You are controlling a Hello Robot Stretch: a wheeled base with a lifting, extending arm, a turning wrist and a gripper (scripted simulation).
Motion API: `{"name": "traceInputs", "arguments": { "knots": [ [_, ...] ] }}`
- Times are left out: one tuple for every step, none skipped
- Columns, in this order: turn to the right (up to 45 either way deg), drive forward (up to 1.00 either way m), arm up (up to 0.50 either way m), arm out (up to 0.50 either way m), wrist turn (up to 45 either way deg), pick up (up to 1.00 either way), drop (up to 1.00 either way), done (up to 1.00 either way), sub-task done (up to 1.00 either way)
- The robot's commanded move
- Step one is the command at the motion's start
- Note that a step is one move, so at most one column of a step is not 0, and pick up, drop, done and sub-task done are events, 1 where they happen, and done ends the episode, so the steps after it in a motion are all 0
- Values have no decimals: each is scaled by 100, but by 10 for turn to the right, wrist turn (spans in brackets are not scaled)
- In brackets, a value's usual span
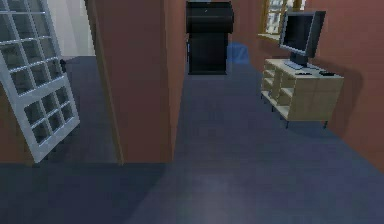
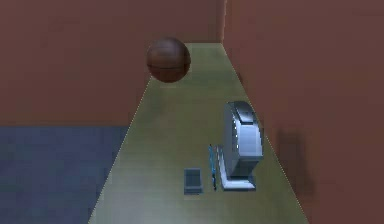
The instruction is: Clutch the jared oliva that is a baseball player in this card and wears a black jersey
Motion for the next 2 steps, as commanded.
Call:
{"name": "traceInputs", "arguments": {
  "knots": [
    [0,0,50,0,0,0,0,0,0],
    [0,0,38,0,0,0,0,0,0]
  ]
}}
